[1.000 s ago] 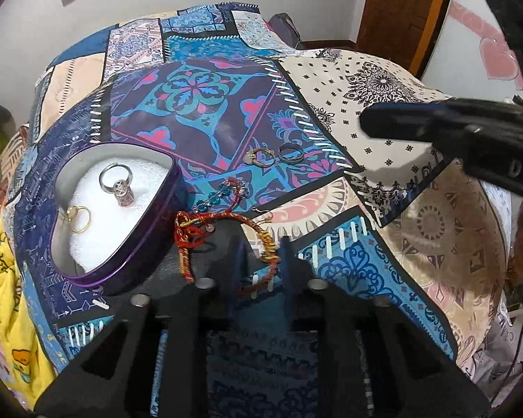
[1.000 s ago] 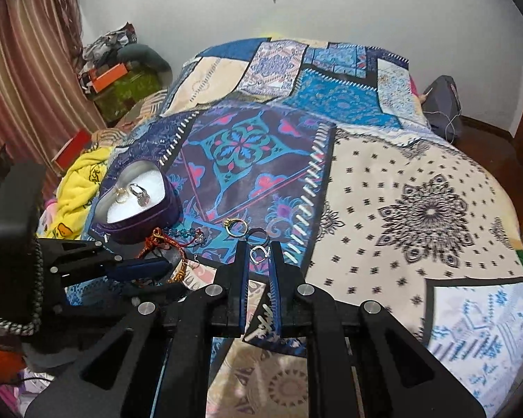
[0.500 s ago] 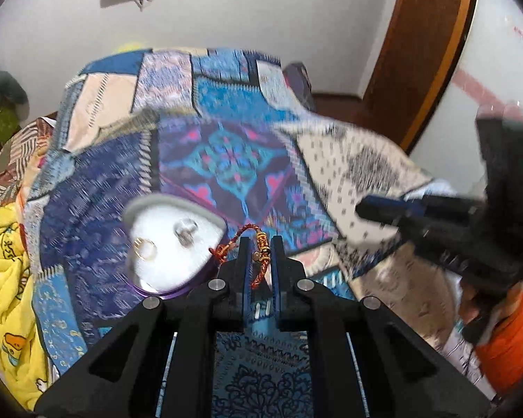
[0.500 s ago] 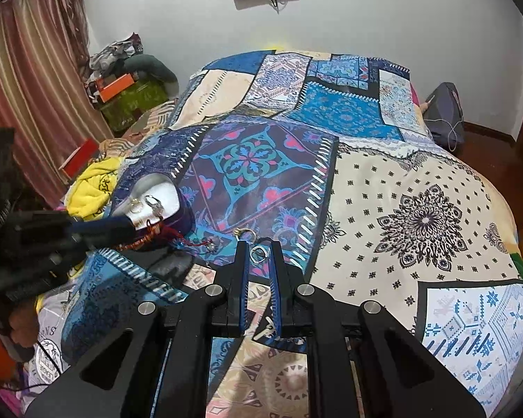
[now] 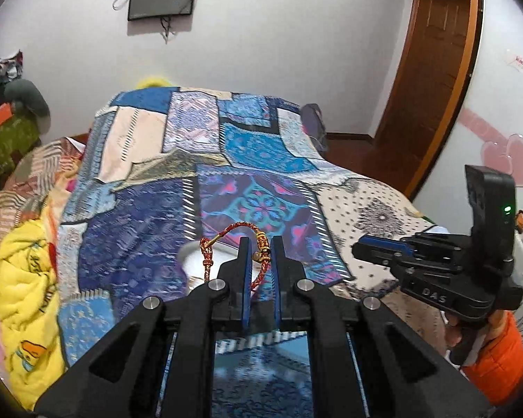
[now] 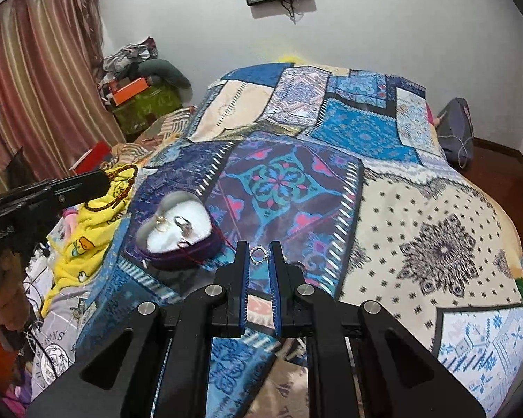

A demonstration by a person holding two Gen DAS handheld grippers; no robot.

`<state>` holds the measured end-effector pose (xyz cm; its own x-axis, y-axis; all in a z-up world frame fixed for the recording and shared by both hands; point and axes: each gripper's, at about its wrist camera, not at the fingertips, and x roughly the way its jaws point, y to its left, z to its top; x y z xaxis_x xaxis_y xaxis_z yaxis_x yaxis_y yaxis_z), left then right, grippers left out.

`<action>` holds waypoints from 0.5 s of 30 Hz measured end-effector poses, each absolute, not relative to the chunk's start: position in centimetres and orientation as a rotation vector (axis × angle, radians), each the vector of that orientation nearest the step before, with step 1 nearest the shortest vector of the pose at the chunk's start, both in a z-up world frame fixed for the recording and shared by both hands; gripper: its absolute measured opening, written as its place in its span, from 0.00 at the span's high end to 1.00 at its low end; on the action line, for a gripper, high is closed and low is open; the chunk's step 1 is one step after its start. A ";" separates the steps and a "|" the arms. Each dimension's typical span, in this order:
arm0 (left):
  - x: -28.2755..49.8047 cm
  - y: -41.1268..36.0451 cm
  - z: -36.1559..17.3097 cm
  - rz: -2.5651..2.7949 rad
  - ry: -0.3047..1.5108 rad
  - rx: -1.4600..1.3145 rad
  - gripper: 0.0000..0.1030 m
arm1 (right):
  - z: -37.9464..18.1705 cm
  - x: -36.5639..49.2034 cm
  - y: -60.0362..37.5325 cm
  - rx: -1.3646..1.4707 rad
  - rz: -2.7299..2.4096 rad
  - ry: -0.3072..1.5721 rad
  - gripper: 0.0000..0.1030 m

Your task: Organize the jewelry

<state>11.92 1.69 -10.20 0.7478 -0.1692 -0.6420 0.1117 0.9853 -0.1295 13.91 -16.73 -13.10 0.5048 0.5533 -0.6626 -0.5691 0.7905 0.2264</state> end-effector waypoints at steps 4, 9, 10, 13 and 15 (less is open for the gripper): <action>12.5 2.7 -10.7 -0.120 0.705 -0.063 0.92 | -12.6 14.1 -15.3 -0.031 0.700 0.779 0.91; 13.8 4.1 -12.2 -0.109 0.727 -0.072 0.92 | -12.3 14.5 -13.2 -0.045 0.729 0.770 0.91; 14.0 4.3 -12.5 -0.109 0.732 -0.076 0.92 | -12.3 14.5 -12.7 -0.050 0.735 0.769 0.91; 14.8 4.9 -13.6 -0.124 0.753 -0.095 0.92 | -12.5 14.8 -11.4 -0.064 0.751 0.771 0.91; 15.3 5.0 -14.0 -0.133 0.761 -0.096 0.92 | -12.7 14.9 -10.7 -0.072 0.757 0.776 0.91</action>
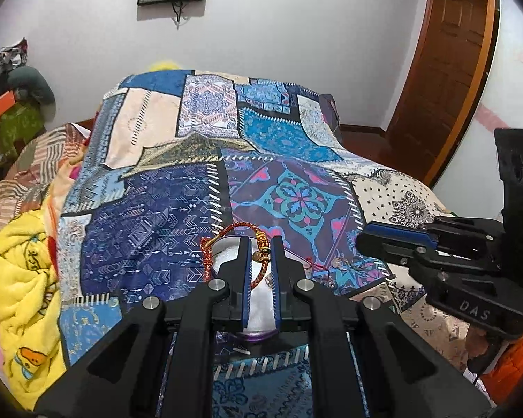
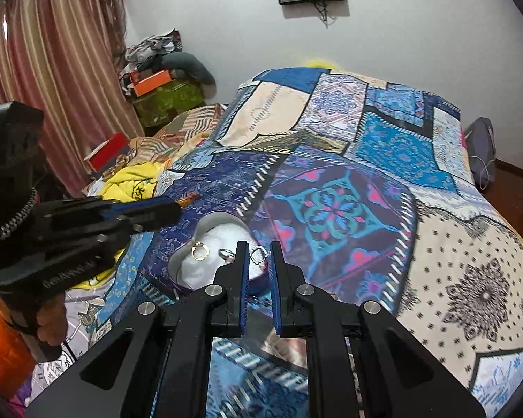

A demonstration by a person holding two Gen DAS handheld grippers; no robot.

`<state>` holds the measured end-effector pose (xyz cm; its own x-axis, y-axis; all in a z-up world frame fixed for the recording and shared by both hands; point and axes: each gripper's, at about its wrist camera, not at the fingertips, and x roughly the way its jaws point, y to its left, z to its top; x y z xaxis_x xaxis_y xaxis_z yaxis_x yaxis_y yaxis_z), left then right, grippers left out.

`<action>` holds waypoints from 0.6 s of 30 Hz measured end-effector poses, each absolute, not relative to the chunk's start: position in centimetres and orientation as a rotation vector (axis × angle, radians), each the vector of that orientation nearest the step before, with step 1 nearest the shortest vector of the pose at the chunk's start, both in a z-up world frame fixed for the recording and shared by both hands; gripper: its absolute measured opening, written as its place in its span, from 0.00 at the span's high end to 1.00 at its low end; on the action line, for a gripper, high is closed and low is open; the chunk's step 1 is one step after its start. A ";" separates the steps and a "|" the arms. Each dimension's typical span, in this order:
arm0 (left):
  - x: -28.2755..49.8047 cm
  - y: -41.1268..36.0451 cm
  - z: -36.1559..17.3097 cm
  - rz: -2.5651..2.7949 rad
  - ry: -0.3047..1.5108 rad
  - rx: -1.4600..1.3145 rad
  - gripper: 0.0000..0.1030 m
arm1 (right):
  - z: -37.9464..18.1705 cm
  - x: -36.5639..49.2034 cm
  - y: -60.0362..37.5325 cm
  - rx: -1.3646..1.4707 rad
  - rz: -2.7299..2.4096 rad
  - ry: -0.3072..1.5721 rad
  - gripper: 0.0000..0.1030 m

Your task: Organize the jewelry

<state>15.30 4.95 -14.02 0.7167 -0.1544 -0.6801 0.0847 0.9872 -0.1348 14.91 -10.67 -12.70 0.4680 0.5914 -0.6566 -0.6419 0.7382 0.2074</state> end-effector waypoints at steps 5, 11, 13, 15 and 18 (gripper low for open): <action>16.2 4.6 -15.1 -0.164 0.776 -0.093 0.92 | -13.3 15.3 -9.6 -0.078 0.765 0.788 0.91; 16.8 4.2 -15.8 -0.196 0.785 -0.099 0.92 | -13.6 15.7 -9.3 -0.081 0.762 0.798 0.91; 16.8 4.1 -15.9 -0.204 0.788 -0.095 0.92 | -13.6 15.9 -9.2 -0.080 0.761 0.801 0.91; 16.9 4.0 -16.0 -0.200 0.791 -0.092 0.92 | -13.7 16.0 -9.1 -0.081 0.761 0.803 0.91; 16.8 4.4 -16.0 -0.206 0.793 -0.106 0.89 | -13.7 16.0 -8.8 -0.082 0.762 0.805 0.91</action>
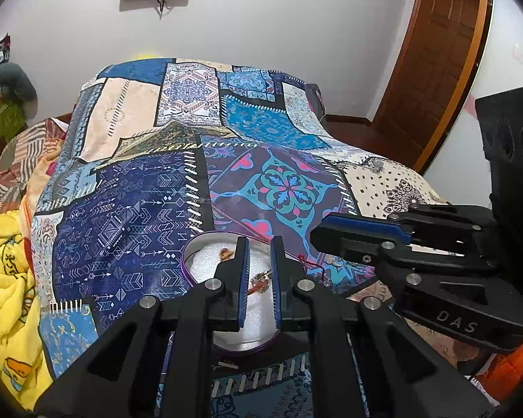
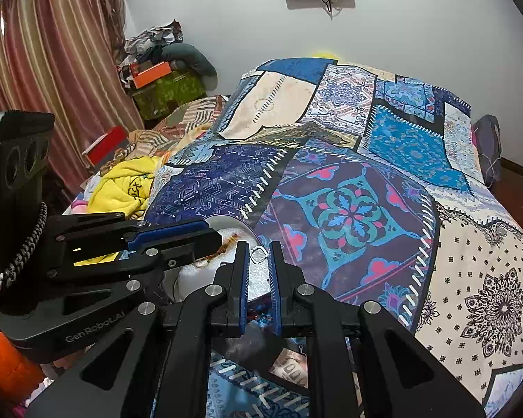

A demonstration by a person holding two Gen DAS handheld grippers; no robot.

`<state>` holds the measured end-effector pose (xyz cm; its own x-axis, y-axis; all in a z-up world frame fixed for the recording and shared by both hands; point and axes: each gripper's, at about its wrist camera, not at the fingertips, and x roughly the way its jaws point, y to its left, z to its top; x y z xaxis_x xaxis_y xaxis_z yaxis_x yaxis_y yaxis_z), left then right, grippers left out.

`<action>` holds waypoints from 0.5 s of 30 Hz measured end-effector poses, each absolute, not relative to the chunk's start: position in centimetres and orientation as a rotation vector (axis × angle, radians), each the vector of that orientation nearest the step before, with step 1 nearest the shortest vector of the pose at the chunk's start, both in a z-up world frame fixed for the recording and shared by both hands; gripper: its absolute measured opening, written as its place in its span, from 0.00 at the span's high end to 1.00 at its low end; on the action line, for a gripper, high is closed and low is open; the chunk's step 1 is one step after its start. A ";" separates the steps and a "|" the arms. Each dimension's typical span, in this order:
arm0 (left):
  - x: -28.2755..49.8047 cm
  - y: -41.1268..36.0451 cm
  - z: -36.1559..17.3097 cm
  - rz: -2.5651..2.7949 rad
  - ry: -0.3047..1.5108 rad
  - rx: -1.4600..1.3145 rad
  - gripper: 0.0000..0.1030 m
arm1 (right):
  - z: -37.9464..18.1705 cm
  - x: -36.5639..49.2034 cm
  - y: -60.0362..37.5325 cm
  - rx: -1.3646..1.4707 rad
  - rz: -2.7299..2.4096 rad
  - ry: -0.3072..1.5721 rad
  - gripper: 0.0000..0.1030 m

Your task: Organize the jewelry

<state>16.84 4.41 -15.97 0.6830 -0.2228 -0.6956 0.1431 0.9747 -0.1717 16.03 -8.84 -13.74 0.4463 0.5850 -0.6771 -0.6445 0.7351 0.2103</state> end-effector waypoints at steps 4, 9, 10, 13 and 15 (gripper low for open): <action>16.7 5.3 -15.9 -0.189 0.792 -0.116 0.88 | -13.9 16.0 -8.3 -0.087 0.770 0.810 0.91; 16.1 6.7 -15.8 -0.142 0.783 -0.114 0.88 | -14.2 15.9 -7.2 -0.095 0.790 0.819 0.91; 16.0 7.1 -15.9 -0.131 0.785 -0.115 0.88 | -14.2 15.8 -6.9 -0.099 0.797 0.820 0.91; 15.8 7.8 -16.1 -0.094 0.789 -0.104 0.88 | -14.3 15.5 -6.0 -0.106 0.817 0.821 0.91; 15.7 8.4 -16.2 -0.083 0.793 -0.113 0.88 | -14.4 15.3 -5.5 -0.113 0.831 0.823 0.91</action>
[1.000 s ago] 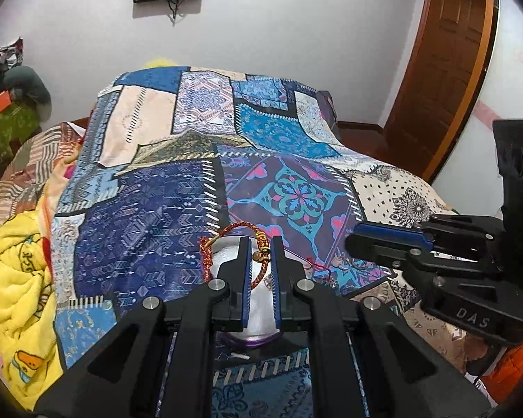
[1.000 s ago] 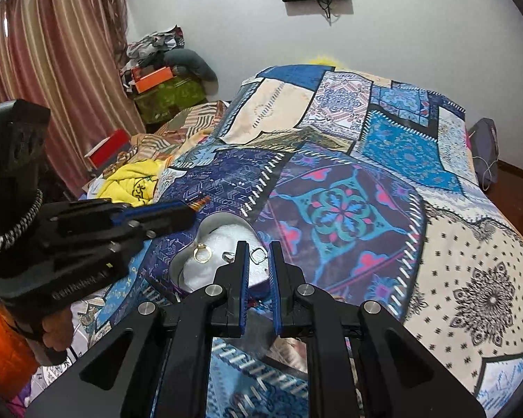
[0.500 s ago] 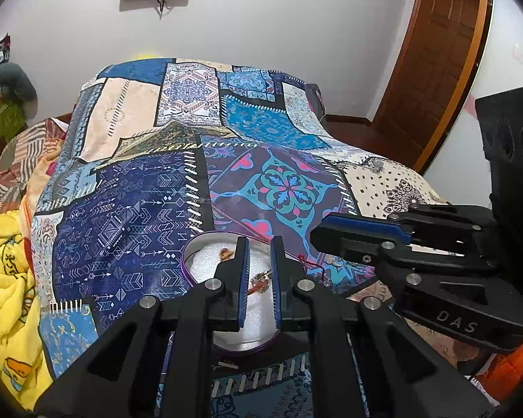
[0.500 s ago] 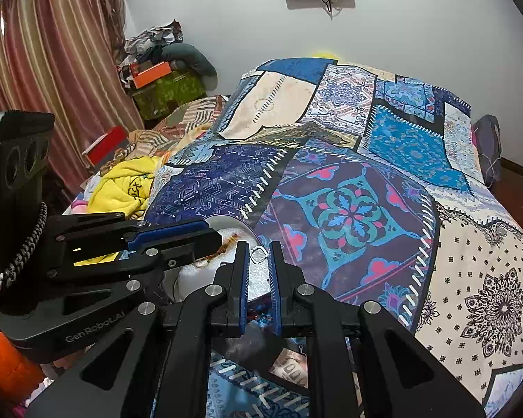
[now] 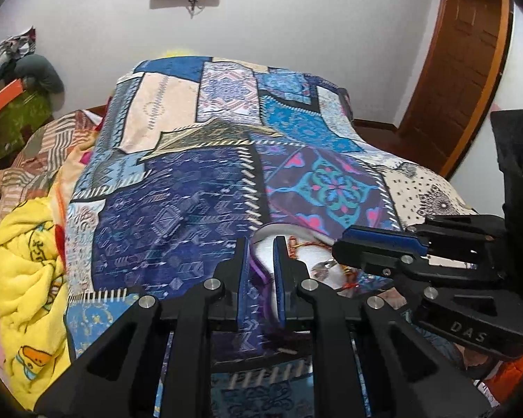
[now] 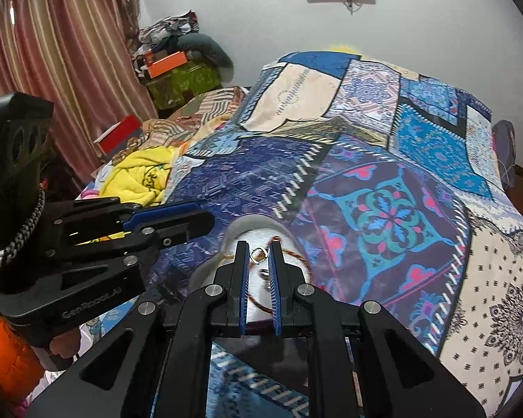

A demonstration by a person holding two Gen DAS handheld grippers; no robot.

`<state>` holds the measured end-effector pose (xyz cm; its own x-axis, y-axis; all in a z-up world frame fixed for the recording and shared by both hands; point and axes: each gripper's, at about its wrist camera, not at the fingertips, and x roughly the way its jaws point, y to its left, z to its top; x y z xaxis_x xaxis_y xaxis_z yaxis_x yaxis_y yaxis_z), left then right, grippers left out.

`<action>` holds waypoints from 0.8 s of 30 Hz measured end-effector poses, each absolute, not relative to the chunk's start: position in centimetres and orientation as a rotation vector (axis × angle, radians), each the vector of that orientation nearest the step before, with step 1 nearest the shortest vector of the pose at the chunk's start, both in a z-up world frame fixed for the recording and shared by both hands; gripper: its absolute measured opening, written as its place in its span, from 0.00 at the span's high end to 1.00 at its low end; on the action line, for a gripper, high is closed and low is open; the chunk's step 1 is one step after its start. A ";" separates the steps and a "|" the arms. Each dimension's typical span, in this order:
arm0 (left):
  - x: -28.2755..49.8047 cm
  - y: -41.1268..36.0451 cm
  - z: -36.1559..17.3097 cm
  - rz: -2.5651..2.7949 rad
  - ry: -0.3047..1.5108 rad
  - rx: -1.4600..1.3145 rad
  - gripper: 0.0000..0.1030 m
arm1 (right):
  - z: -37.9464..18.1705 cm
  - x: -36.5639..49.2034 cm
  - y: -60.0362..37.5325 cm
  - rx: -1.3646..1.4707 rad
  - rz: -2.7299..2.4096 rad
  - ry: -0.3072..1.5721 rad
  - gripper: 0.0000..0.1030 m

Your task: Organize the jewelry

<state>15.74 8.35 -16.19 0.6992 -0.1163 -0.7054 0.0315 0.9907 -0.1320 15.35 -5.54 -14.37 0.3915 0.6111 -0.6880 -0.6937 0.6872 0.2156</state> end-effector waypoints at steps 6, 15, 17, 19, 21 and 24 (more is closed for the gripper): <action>15.3 9.4 -16.4 -0.052 0.796 -0.119 0.80 | -14.6 14.6 -4.3 -0.145 0.868 0.835 0.90; 15.0 9.1 -15.9 -0.052 0.789 -0.110 0.74 | -14.7 15.0 -5.0 -0.142 0.851 0.866 0.84; 14.9 8.8 -15.5 -0.053 0.784 -0.104 0.74 | -14.3 15.0 -5.4 -0.137 0.839 0.856 0.83; 14.8 8.4 -15.1 -0.056 0.777 -0.094 0.74 | -13.9 14.9 -6.0 -0.127 0.827 0.847 0.83; 14.7 8.1 -14.7 -0.057 0.772 -0.085 0.74 | -13.4 14.9 -6.6 -0.117 0.812 0.836 0.83; 14.5 7.3 -14.0 -0.061 0.761 -0.067 0.73 | -12.8 15.0 -7.8 -0.105 0.784 0.820 0.83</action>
